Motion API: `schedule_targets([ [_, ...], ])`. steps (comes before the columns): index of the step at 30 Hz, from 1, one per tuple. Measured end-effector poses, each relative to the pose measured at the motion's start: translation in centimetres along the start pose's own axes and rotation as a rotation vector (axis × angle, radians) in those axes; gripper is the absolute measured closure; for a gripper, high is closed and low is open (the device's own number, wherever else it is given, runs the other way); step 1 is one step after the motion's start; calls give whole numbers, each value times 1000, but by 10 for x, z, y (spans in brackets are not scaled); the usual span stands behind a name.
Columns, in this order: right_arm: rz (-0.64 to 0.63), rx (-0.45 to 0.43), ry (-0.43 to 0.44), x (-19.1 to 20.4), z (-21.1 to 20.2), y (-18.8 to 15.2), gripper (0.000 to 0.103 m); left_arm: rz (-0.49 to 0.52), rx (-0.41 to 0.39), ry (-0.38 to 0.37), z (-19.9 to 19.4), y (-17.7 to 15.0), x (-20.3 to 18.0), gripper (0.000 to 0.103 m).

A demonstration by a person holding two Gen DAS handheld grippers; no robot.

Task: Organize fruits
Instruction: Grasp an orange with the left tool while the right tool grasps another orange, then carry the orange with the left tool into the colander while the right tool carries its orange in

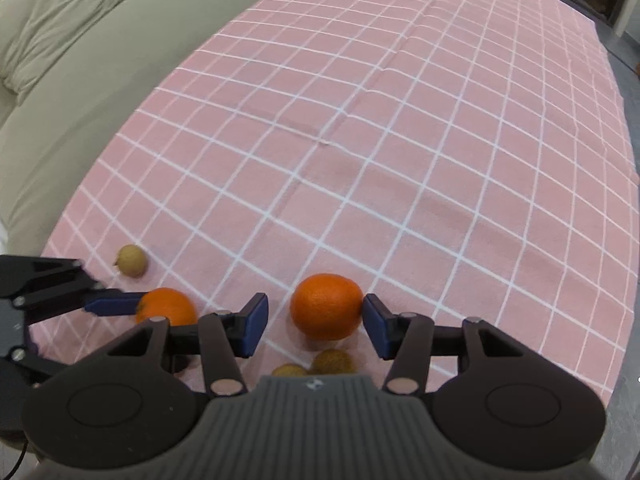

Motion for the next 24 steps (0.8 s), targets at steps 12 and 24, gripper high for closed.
schedule_targets([
  [12,29,-28,-85,-7,5,-5,63,-60,-14,14,-8,0,-7,53],
  [24,13,-203,-30,24,-73,-34,64,-96,-83,20,-49,-4,-22,53],
])
Point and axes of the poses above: each gripper's, at about its wrist camera, not at the fingertips, and z roughly the way its jaws point, x to its left, y to its top, the point moved 4 cm from there along z, roughly the way its jaws point, and after that the axes turned 9 degrees about x, right-handed, at the moved point
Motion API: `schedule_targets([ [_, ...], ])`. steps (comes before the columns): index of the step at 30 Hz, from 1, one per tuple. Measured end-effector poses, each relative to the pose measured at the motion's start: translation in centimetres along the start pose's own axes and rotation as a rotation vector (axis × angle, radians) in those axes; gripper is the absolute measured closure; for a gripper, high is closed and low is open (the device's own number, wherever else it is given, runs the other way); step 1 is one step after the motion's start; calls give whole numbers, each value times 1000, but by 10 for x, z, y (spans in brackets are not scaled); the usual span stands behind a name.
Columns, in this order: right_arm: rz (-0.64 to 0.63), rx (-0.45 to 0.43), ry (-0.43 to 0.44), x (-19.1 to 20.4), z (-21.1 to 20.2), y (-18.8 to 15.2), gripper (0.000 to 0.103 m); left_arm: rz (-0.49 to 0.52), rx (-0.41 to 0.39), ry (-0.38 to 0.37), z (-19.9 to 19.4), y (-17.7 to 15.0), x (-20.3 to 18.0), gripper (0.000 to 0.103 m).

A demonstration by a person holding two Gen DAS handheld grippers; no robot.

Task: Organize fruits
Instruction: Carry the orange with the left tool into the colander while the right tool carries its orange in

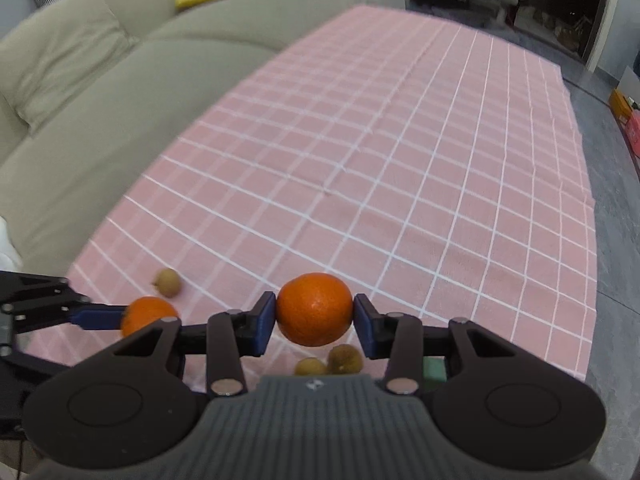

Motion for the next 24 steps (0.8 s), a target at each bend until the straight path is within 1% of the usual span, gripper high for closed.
schedule_targets([
  [4,42,-74,38,0,-35,-16,64,-10,-26,11,-13,-2,-9,53],
  [10,99,-190,68,-1,-80,-52,64,-15,-51,34,-31,-7,-23,53],
  [14,143,-232,61,-7,-99,-78,64,-11,-76,33,-44,-8,-35,53],
  [20,226,-311,45,-27,-121,-123,64,-9,-104,-23,-54,-6,-56,53],
  [24,252,-334,1,-41,-125,-150,64,18,-90,-70,-49,-5,-71,53],
])
Point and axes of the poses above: each gripper's, at about its wrist camera, not at the fingertips, and z roughly the way its jaws point, x to its left, y to its top, the point moved 4 cm from there along z, roughly the way its jaws point, and after that the axes turned 9 degrees about x, right-handed, at the moved point
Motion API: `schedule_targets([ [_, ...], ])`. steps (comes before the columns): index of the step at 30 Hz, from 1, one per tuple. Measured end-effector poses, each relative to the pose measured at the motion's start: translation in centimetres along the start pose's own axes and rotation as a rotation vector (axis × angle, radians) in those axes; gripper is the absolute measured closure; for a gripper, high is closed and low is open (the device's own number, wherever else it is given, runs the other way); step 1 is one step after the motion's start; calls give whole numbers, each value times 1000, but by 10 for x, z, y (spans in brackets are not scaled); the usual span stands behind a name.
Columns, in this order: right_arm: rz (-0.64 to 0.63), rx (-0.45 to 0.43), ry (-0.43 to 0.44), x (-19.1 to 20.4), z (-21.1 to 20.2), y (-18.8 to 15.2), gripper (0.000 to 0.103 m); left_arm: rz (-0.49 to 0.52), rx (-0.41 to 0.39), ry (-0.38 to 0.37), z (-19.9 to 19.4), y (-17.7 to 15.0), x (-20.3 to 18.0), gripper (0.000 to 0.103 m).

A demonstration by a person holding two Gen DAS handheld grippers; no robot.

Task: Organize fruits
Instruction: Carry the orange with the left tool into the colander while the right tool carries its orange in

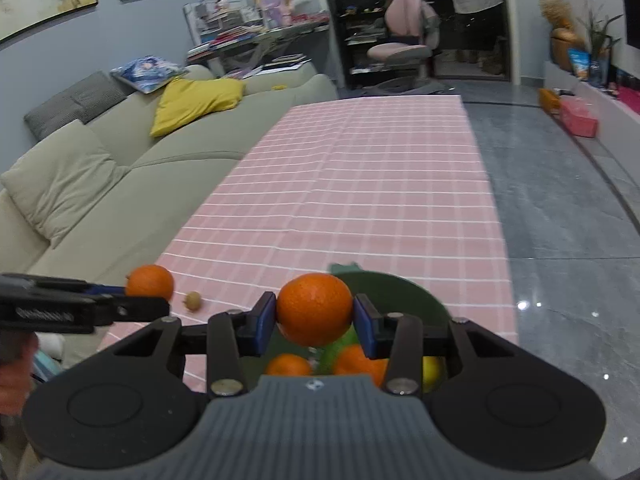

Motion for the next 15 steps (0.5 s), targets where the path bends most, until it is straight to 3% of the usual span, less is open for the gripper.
schedule_targets([
  [4,37,-20,-21,-17,-7,-14,64,32,23,-27,15,1,-14,53],
  [15,91,7,-31,-37,22,-24,64,116,102,24,65,8,-44,53],
])
Point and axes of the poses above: each gripper's, at about its wrist camera, not at the fingertips, and z roughly the way its jaws point, x to its left, y to its top, the point moved 4 cm from there along z, roughly the way its jaws point, and after that the axes turned 9 degrees about x, right-handed, at the moved point
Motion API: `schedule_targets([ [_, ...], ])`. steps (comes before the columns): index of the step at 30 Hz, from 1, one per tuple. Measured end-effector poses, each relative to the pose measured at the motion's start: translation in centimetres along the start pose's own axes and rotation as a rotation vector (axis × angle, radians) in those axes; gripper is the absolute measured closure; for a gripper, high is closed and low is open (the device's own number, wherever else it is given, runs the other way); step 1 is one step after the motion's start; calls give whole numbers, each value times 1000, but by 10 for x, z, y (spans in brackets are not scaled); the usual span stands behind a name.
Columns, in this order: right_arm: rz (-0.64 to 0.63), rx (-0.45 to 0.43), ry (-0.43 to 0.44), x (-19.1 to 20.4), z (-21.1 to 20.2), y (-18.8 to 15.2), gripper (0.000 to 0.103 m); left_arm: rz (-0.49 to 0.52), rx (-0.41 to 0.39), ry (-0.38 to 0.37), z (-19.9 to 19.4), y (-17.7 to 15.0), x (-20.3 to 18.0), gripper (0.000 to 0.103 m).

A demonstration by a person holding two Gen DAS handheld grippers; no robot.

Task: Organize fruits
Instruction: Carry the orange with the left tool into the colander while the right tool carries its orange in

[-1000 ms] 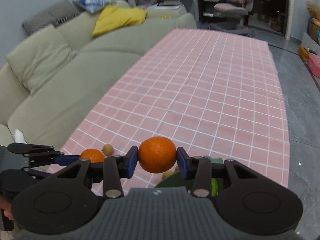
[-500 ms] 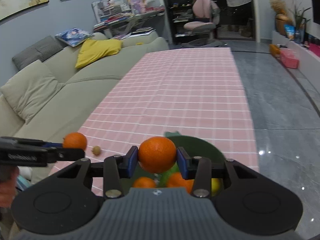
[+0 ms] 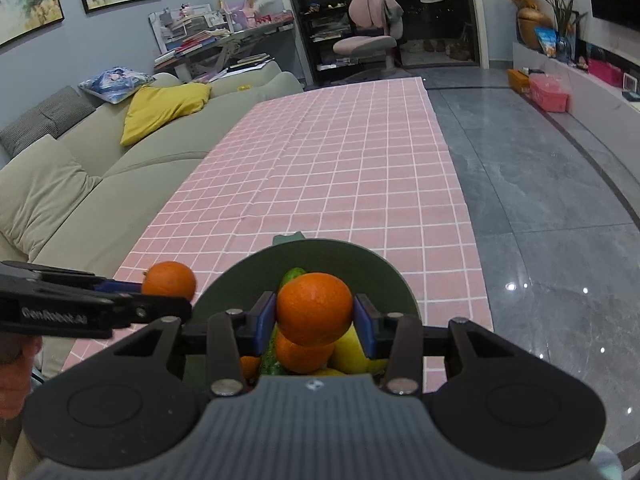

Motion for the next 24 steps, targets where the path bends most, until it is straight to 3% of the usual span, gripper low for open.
schedule_targets([
  [17,50,81,33,-22,63,22,64,67,168,140,61,22,-5,53],
  [24,26,122,33,-21,81,23,64,51,172,115,64,23,-2,53],
])
Point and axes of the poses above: each gripper's, at about its wrist camera, not at the fingertips, and z roughly the way its jaws point, x to its left, y to its top, the point moved 4 cm from there along z, roughly the way its jaws point, and after that the axes turned 9 degrees about x, right-handed, at the moved point
